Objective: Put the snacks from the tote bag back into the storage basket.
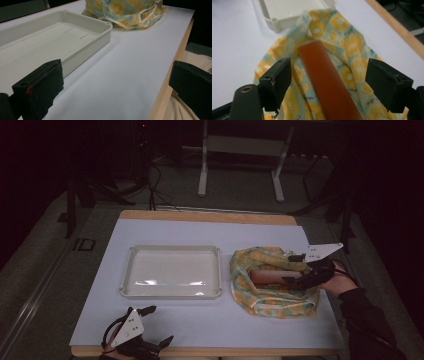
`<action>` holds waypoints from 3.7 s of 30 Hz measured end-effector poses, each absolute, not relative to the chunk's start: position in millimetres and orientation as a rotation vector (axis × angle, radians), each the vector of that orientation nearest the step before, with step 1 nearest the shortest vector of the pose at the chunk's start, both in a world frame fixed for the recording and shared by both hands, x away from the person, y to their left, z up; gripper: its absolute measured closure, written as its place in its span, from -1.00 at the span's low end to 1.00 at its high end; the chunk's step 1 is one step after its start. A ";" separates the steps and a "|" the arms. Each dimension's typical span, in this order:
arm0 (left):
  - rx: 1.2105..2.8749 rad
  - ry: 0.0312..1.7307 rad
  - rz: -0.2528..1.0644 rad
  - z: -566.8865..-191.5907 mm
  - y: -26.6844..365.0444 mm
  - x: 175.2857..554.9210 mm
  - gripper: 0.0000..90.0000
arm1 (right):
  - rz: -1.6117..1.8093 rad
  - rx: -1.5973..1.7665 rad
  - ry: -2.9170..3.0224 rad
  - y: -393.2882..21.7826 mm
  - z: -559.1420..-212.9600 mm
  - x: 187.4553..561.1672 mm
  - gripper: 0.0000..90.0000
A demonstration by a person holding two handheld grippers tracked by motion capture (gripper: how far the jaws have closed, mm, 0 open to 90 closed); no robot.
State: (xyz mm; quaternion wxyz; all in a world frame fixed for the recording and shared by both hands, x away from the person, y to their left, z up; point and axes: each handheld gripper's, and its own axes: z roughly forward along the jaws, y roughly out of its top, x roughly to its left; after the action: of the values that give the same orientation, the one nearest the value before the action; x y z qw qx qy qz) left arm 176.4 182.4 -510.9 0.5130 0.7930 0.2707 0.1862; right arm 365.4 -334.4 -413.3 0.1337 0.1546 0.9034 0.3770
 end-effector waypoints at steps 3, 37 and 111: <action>1.906 0.652 0.447 -511.4 182.3 176.8 -1.00 | 1.054 0.472 2.647 -338.4 -424.9 373.7 -0.51; 1.914 0.666 0.427 -514.0 183.6 178.5 -1.00 | 0.669 0.454 2.853 -342.4 -470.7 397.9 -0.44; 1.926 0.618 0.393 -514.3 180.3 175.8 -1.00 | 0.738 0.200 2.767 -315.7 -372.9 396.5 -0.04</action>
State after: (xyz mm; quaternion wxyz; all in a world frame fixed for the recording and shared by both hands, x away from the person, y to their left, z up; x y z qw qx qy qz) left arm 175.8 180.3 -514.3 0.5146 0.8015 0.2571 0.1633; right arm 396.5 -315.7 -372.9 0.1351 0.0691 0.9551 0.2546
